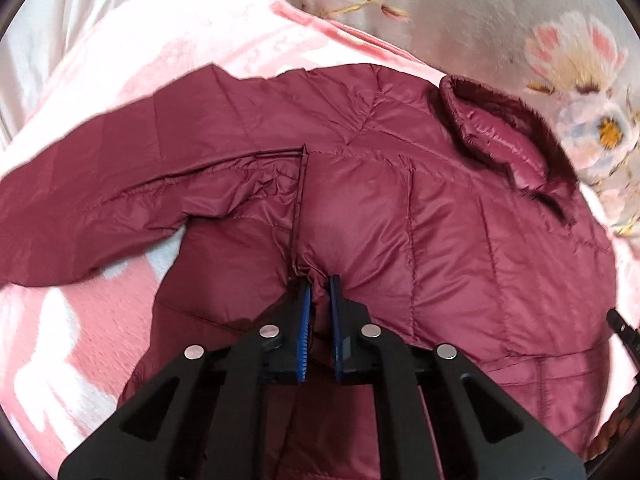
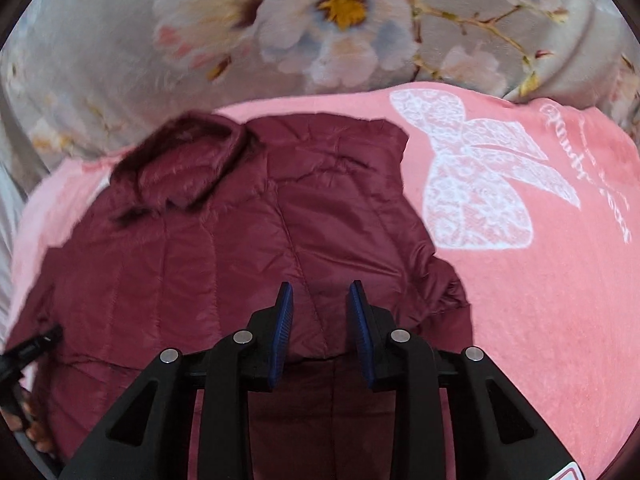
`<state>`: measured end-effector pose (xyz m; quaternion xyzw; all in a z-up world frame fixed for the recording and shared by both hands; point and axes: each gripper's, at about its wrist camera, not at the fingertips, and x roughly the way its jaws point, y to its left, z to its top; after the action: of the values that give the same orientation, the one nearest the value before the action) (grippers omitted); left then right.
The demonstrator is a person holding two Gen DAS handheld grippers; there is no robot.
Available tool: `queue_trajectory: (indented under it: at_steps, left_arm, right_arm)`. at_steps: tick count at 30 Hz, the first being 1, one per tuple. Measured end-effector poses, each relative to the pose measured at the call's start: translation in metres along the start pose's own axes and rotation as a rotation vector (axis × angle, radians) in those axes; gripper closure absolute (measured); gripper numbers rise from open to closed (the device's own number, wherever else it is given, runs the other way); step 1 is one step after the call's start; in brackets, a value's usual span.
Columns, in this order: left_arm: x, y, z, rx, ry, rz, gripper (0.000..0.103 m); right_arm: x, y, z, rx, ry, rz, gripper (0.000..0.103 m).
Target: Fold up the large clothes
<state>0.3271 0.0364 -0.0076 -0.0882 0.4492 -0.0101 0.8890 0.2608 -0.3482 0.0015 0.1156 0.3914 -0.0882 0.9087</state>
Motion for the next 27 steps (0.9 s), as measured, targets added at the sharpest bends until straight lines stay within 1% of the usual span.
queue_trajectory:
  at_steps: [2,3,4,6,8,15,16,17,18,19,20,21,23,24,27]
  left_arm:
    - [0.000,-0.004,-0.005,0.028,-0.022,0.029,0.095]
    - [0.000,-0.006,-0.007,0.040,-0.033,0.042,0.095]
    - [0.001,-0.009,-0.007,0.053,-0.042,0.057,0.094]
    - [0.000,-0.012,-0.010,0.075,-0.055,0.081,0.094]
    - [0.001,-0.015,-0.010,0.091,-0.065,0.099,0.093]
    - [0.001,-0.024,-0.013,0.132,-0.078,0.145,0.093]
    - [0.001,-0.025,-0.013,0.132,-0.079,0.146,0.094]
    - [0.001,-0.024,-0.012,0.129,-0.079,0.142,0.094]
    - [0.001,-0.024,-0.012,0.127,-0.079,0.140,0.094]
    - [0.001,-0.024,-0.012,0.127,-0.080,0.139,0.094]
    - [0.001,-0.024,-0.013,0.129,-0.080,0.139,0.094]
    - [0.001,-0.024,-0.013,0.131,-0.080,0.142,0.094]
    - [0.000,-0.024,-0.013,0.130,-0.080,0.141,0.094]
    - [0.000,-0.024,-0.013,0.128,-0.080,0.139,0.094]
    - [0.000,-0.023,-0.013,0.121,-0.080,0.129,0.093]
  right_arm:
    - [0.014,0.002,-0.007,-0.021,0.024,-0.043,0.077]
    - [0.019,-0.001,-0.010,-0.017,0.037,-0.048,0.077]
    - [0.022,-0.004,-0.011,-0.005,0.044,-0.039,0.079]
    - [0.024,-0.010,-0.012,0.020,0.047,-0.023,0.079]
    - [0.026,-0.009,-0.014,0.015,0.044,-0.031,0.079]
    - [0.024,0.011,-0.016,-0.076,0.027,-0.141,0.079]
    - [0.020,0.013,-0.016,-0.073,0.023,-0.151,0.076]
    - [0.007,0.019,-0.016,-0.035,0.010,-0.083,0.076]
    - [-0.005,0.026,-0.016,0.004,0.002,0.017,0.076]
    - [-0.015,0.039,-0.016,0.016,-0.001,0.081,0.075]
    - [-0.021,0.052,-0.016,0.001,-0.003,0.114,0.075]
    - [-0.025,0.074,-0.017,-0.046,0.003,0.147,0.076]
    - [-0.021,0.108,-0.022,-0.119,0.025,0.189,0.076]
    - [-0.015,0.125,-0.027,-0.154,0.044,0.194,0.076]
    - [0.005,0.148,-0.040,-0.190,0.110,0.204,0.076]
